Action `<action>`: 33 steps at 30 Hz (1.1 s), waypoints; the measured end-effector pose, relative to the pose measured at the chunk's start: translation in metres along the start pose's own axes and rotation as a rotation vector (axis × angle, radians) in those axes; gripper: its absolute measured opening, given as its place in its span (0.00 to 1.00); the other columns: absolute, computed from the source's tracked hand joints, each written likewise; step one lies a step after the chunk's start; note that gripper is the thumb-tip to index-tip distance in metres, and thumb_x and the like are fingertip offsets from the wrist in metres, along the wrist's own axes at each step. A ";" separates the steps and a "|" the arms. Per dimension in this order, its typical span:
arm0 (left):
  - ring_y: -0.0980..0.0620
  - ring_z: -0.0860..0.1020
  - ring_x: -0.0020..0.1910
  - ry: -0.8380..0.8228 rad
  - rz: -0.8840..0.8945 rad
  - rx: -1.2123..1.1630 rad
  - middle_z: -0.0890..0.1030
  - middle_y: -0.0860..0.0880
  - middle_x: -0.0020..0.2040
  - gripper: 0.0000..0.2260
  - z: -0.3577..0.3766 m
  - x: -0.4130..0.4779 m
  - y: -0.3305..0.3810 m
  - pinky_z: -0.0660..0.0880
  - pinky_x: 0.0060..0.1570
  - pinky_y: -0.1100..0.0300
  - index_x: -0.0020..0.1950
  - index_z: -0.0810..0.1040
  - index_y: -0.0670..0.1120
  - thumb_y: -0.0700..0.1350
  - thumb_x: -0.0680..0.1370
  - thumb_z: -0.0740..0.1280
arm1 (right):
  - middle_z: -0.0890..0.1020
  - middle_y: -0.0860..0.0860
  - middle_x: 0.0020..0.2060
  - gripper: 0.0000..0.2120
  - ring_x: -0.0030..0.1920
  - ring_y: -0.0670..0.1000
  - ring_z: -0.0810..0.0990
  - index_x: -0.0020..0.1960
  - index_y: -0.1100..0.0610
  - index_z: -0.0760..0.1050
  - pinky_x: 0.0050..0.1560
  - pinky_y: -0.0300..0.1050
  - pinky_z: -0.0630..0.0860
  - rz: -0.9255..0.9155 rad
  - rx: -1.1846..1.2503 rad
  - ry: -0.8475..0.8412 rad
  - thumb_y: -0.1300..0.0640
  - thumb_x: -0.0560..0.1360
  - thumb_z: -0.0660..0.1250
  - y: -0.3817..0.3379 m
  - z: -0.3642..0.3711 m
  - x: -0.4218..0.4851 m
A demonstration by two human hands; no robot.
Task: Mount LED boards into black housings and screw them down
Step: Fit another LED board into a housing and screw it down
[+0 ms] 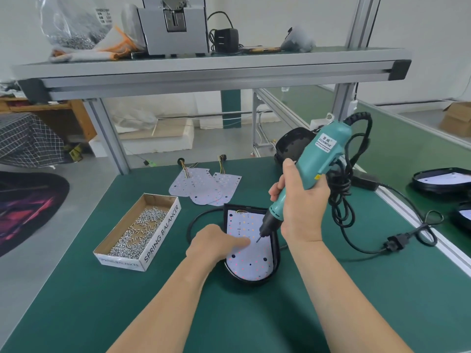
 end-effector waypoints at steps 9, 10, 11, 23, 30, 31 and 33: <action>0.51 0.79 0.44 -0.047 0.015 -0.174 0.81 0.49 0.46 0.24 0.012 0.016 -0.004 0.76 0.42 0.58 0.49 0.77 0.44 0.57 0.64 0.79 | 0.73 0.49 0.28 0.11 0.23 0.53 0.74 0.44 0.57 0.73 0.26 0.41 0.71 0.035 -0.081 -0.075 0.52 0.72 0.71 0.024 -0.002 -0.026; 0.52 0.79 0.44 -0.049 0.016 -0.184 0.81 0.49 0.46 0.23 0.013 0.018 -0.004 0.76 0.43 0.57 0.49 0.77 0.44 0.57 0.65 0.79 | 0.73 0.49 0.28 0.10 0.23 0.53 0.74 0.44 0.57 0.73 0.26 0.41 0.71 0.035 -0.089 -0.077 0.52 0.72 0.71 0.025 -0.003 -0.028; 0.52 0.78 0.43 -0.050 0.015 -0.189 0.80 0.49 0.45 0.22 0.014 0.018 -0.004 0.76 0.43 0.57 0.47 0.76 0.45 0.57 0.65 0.79 | 0.73 0.49 0.28 0.10 0.23 0.52 0.74 0.44 0.57 0.73 0.26 0.41 0.71 0.031 -0.099 -0.080 0.53 0.73 0.71 0.026 -0.003 -0.028; 0.56 0.74 0.41 -0.053 -0.006 -0.206 0.75 0.53 0.44 0.31 0.017 0.024 -0.008 0.69 0.34 0.60 0.59 0.74 0.43 0.59 0.66 0.79 | 0.74 0.52 0.29 0.09 0.24 0.53 0.75 0.44 0.59 0.72 0.28 0.42 0.73 0.008 -0.153 -0.081 0.55 0.74 0.70 0.032 -0.002 -0.030; 0.48 0.77 0.49 -0.069 -0.018 -0.215 0.79 0.48 0.53 0.36 0.018 0.023 -0.008 0.69 0.35 0.59 0.64 0.75 0.41 0.60 0.65 0.80 | 0.74 0.53 0.29 0.08 0.23 0.52 0.75 0.43 0.57 0.72 0.27 0.40 0.73 0.008 -0.167 -0.082 0.55 0.73 0.71 0.035 -0.002 -0.030; 0.48 0.78 0.49 -0.072 -0.017 -0.215 0.79 0.48 0.53 0.35 0.018 0.022 -0.008 0.69 0.35 0.59 0.63 0.75 0.41 0.60 0.65 0.80 | 0.74 0.53 0.29 0.08 0.23 0.52 0.75 0.43 0.57 0.72 0.27 0.40 0.72 0.004 -0.170 -0.083 0.55 0.73 0.71 0.035 -0.002 -0.030; 0.48 0.78 0.49 -0.071 -0.017 -0.215 0.79 0.48 0.53 0.34 0.018 0.022 -0.009 0.69 0.36 0.58 0.62 0.75 0.41 0.60 0.65 0.80 | 0.74 0.52 0.28 0.09 0.23 0.52 0.75 0.43 0.57 0.72 0.27 0.40 0.72 -0.004 -0.177 -0.084 0.55 0.73 0.71 0.035 -0.001 -0.030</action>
Point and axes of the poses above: each hand's wrist, its own x-axis towards the middle knuckle, its own z-axis out of the palm, y = z × x, the point moved 8 cm from there along x, towards the middle knuckle
